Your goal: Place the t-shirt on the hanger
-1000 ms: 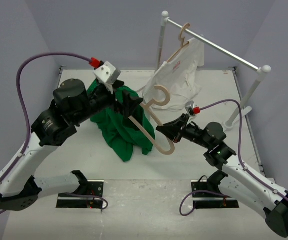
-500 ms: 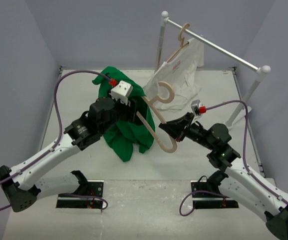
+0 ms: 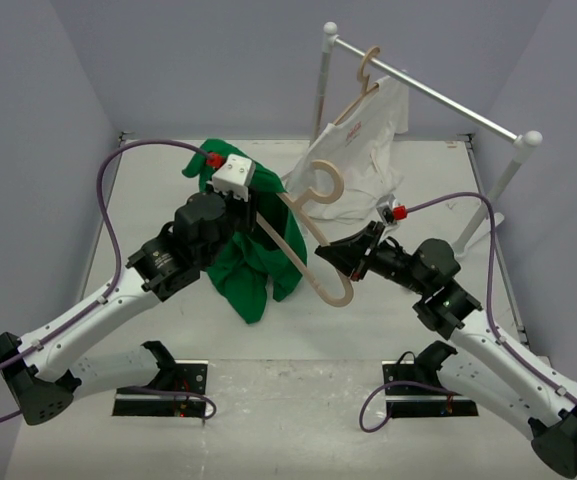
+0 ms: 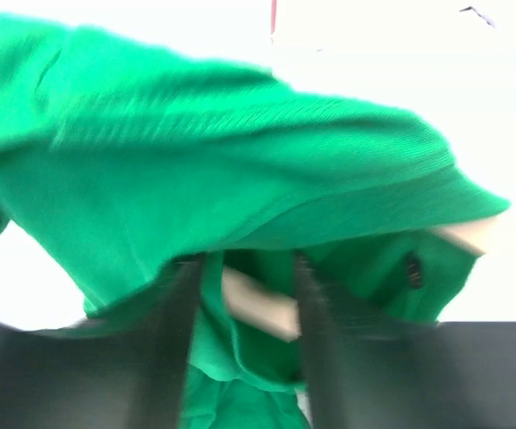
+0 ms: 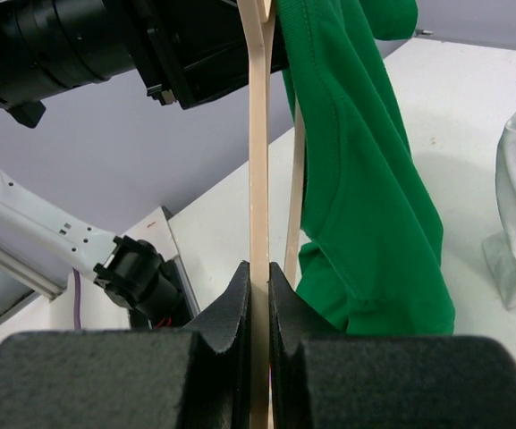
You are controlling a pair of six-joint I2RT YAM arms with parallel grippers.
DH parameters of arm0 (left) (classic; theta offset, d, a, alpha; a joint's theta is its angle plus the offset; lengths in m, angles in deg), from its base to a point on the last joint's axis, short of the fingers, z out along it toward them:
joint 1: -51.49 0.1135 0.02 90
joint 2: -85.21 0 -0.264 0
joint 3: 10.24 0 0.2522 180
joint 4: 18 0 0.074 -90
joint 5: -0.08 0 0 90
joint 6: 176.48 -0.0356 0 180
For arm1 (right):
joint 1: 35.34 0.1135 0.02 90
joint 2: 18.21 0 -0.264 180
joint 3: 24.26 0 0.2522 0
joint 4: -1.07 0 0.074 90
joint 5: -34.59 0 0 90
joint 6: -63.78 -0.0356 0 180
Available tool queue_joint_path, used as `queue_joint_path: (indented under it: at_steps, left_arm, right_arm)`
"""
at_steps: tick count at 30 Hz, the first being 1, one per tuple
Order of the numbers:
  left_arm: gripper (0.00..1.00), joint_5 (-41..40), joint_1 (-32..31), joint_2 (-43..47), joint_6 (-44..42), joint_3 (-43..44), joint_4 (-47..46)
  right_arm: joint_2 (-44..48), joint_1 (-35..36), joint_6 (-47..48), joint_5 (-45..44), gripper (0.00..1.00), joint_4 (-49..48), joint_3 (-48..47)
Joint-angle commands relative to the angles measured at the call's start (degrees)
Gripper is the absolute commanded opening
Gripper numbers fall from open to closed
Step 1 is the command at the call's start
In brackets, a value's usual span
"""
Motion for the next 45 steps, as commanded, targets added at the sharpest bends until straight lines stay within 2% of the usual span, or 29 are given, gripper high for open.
queue_joint_path:
  at_steps: [1, 4, 11, 14, 15, 16, 17, 20, 23, 25, 26, 29, 30, 32, 35, 36, 40, 45]
  left_arm:
    - [0.20, 2.05, -0.09, 0.74, -1.33, 2.45, -4.39]
    - [0.01, 4.19, -0.09, 0.52, -1.62, 2.83, -4.42]
    - [0.00, 8.22, -0.09, 2.35, -0.30, 1.03, -3.98]
    - [0.00, 6.02, -0.09, 2.73, 0.43, 0.08, -3.34]
    - [0.15, 5.17, -0.09, 2.66, 0.59, 0.08, -3.11]
    - [0.37, 4.25, -0.09, 2.57, 0.73, 0.12, -2.93]
    - [0.86, 2.85, -0.09, 2.55, 0.68, 0.13, -2.96]
    - [0.99, 1.68, -0.09, 1.74, -1.00, 0.55, -4.10]
    - [1.00, 2.10, -0.09, 0.13, -2.22, 1.64, -4.86]
    - [0.99, 2.25, -0.09, -1.05, -2.67, 2.45, -4.94]
    - [0.91, 2.42, -0.09, -1.28, -2.85, 2.57, -5.18]
    - [0.43, 1.57, -0.09, -1.69, -3.98, 2.35, -6.94]
    - [0.35, 1.36, -0.09, -1.80, -4.22, 2.44, -7.08]
    - [0.25, 0.74, -0.09, -2.20, -4.53, 2.93, -6.87]
    - [0.17, 0.13, -0.09, -2.71, -4.89, 3.29, -6.70]
    - [0.00, -0.13, -0.09, -2.69, -4.89, 3.29, -6.68]
    - [0.00, 0.08, -0.09, -1.57, -4.44, 3.42, -5.72]
    - [0.00, 0.82, -0.09, -0.30, -4.34, 2.70, -5.33]
  right_arm:
    - [-1.56, 0.05, -0.78, 2.49, 0.00, -3.65, -4.12]
    - [-2.27, 0.10, -0.39, 1.42, 0.00, -2.86, -4.41]
    - [-2.83, 0.04, 0.86, -5.13, 0.00, 0.19, -5.81]
    - [-2.63, 0.12, 0.49, -6.09, 0.00, 1.85, -7.02]
    - [-2.62, 0.12, 0.37, -5.93, 0.00, 2.28, -7.32]
    - [-2.64, 0.12, 0.26, -5.65, 0.00, 2.65, -7.63]
    - [-2.80, 0.12, 0.16, -5.10, 0.00, 3.14, -8.05]
    - [-2.95, 0.12, -0.62, -3.00, 0.00, 3.31, -8.30]
    - [-2.86, 0.04, -1.42, -1.51, 0.00, 3.26, -8.33]
    - [-2.72, 0.12, -1.65, -0.98, 0.00, 3.48, -8.55]
    - [-2.63, 0.04, -1.74, -0.87, 0.00, 3.65, -8.64]
    - [-2.23, 0.11, -1.91, 0.00, 0.00, 4.37, -8.97]
    - [-2.18, 0.12, -1.93, 0.22, 0.00, 4.57, -9.06]
    - [-1.75, 0.12, -1.93, 0.28, 0.00, 4.94, -9.15]
    - [-1.29, 0.11, -1.83, 0.18, 0.00, 5.18, -9.18]
    - [-1.22, 0.04, -1.71, 0.02, 0.00, 5.39, -9.19]
    - [-2.15, 0.12, -0.24, -3.73, 0.00, 8.79, -10.01]
    - [-3.05, 0.12, -1.55, -4.32, 0.00, 9.04, -10.64]
